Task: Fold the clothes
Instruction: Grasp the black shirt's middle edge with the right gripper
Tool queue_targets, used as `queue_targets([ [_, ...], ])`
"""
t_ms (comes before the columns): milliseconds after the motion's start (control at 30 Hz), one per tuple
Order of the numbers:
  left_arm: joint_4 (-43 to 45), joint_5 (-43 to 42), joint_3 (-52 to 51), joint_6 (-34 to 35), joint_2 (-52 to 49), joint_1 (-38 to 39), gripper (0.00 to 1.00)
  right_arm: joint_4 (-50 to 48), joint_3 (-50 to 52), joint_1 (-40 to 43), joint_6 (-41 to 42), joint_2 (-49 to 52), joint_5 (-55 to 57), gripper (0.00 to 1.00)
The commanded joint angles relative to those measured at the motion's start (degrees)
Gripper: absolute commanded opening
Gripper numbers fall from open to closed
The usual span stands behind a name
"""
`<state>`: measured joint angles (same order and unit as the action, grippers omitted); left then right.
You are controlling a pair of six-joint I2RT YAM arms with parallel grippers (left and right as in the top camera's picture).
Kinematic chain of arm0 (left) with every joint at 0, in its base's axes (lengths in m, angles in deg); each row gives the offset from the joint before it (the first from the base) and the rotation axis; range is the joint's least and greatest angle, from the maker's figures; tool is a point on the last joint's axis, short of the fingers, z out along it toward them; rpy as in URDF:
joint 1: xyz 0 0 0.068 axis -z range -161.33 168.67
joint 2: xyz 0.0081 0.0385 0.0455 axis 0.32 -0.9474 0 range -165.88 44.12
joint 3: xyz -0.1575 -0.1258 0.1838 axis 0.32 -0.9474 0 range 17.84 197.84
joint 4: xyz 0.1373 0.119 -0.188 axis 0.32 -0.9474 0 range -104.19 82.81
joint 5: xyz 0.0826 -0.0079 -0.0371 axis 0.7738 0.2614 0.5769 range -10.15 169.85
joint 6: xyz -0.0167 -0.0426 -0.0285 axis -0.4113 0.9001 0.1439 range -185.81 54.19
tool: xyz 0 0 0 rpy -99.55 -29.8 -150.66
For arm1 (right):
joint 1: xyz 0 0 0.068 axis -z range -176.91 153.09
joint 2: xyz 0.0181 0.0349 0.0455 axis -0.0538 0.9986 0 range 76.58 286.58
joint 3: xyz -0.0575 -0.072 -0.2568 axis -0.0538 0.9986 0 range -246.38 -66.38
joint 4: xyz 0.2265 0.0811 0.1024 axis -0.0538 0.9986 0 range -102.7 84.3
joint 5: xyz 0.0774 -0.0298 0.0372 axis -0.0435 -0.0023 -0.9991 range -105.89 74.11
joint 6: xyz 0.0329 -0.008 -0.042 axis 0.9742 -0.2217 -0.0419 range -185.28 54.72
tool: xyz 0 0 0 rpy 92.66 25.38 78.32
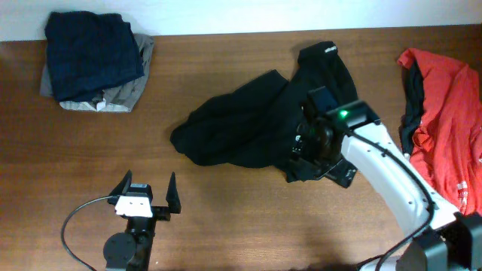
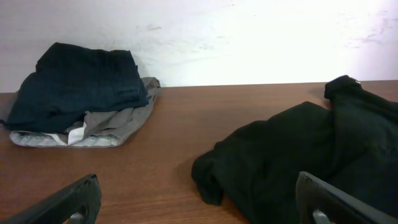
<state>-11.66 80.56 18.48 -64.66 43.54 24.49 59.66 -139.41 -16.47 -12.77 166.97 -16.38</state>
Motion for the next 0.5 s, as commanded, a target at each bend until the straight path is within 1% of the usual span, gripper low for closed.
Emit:
queue_targets([
  [0, -0.3, 0.2, -0.1, -0.7, 0.3, -0.3, 0.99, -6.7, 5.7, -1.1, -0.5, -0.3, -7.3, 0.98],
  [100, -0.3, 0.2, -0.1, -0.7, 0.3, -0.3, 0.99, -14.4, 9.8, -2.1, -5.5, 0.2, -9.5, 0.99],
  [133, -0.3, 0.2, -0.1, -0.7, 0.3, -0.3, 0.99, -17.0, 11.1, -2.7, -8.3, 0.5, -9.6, 0.99],
  [233, -0.3, 0.2, -0.1, -0.7, 0.3, -0.3, 0.99, -19.3, 12.4, -4.0, -14.0, 1.7, -9.6, 0.99],
  [333, -0.3, 0.2, -0.1, -0.7, 0.3, -0.3, 0.99, -19.3, 12.4, -5.0, -17.9, 2.8, -9.4, 0.89],
  [367, -0.3, 0.2, -0.1, -0.7, 0.3, -0.3, 0.99, -19.5, 12.4, -6.0, -20.8, 3.2, -9.2, 0.86],
  [467, -0.3, 0.2, -0.1, -0.7, 0.3, -0.3, 0.99, -20.7, 12.4, -8.0, -25.6, 3.6, -7.7, 0.86],
])
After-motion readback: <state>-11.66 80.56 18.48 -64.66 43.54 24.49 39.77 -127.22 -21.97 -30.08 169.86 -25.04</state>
